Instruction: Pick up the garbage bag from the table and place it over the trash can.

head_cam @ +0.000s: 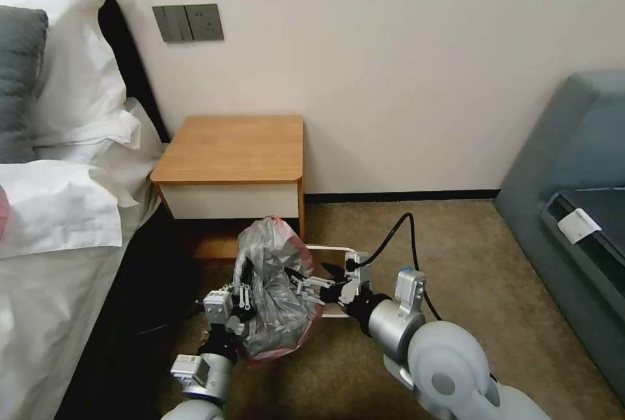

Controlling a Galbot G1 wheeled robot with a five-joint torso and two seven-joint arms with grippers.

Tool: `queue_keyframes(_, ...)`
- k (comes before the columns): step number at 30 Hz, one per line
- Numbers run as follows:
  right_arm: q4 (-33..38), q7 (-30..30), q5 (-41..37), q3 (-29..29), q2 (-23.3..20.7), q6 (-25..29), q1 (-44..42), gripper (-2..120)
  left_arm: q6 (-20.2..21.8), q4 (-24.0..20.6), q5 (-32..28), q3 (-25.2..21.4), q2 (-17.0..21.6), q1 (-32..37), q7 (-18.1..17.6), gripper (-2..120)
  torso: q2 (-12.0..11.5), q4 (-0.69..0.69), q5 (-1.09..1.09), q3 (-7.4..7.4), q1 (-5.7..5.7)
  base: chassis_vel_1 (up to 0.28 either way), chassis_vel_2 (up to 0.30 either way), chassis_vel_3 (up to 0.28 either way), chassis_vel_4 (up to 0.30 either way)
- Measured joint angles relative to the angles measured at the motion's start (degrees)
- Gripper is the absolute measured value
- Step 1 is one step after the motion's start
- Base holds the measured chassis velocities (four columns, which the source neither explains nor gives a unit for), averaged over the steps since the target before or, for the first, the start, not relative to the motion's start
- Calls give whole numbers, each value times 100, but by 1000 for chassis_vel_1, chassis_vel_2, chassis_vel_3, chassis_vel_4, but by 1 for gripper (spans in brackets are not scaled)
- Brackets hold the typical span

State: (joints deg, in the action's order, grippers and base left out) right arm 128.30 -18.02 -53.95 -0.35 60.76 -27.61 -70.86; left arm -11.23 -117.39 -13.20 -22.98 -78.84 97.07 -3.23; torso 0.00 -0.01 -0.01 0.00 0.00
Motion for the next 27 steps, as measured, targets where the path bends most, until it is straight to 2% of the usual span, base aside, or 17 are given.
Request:
queue_keyframes(3,-299,517,-477,119,17,-27,156,100,36,-7,-7,18,-2,-2,1,7,0,1,1,0,0,0,0,0,0)
queue_keyframes(4,-299,517,-477,119,17,-27,156,100,36,-7,-7,18,-2,-2,1,7,0,1,1,0,0,0,0,0,0)
queue_keyframes(6,-546,1015,-738,232,29,-43,260,100,92,-7,-7,22,7,-2,-1,7,0,0,1,0,0,0,0,0,0)
queue_keyframes(20,-1230,2209,-627,189,-40,75,621,99,183,-120,-157,70,28,14,7,7,0,1,1,0,0,0,0,0,0)
queue_keyframes(24,-1260,2385,-616,138,-82,125,648,92,197,-141,-185,59,29,14,15,7,0,1,1,0,0,0,0,0,0)
queue_keyframes(25,-1260,2388,-617,130,-83,131,649,87,198,-144,-191,59,25,12,19,7,0,0,1,0,0,0,0,0,0)
queue_keyframes(26,-1262,2387,-615,116,-76,143,652,77,202,-147,-197,60,20,9,25,7,0,0,1,0,0,0,0,0,0)
queue_keyframes(27,-1262,2387,-615,116,-76,143,652,77,202,-147,-197,60,20,9,25,7,0,0,1,0,0,0,0,0,0)
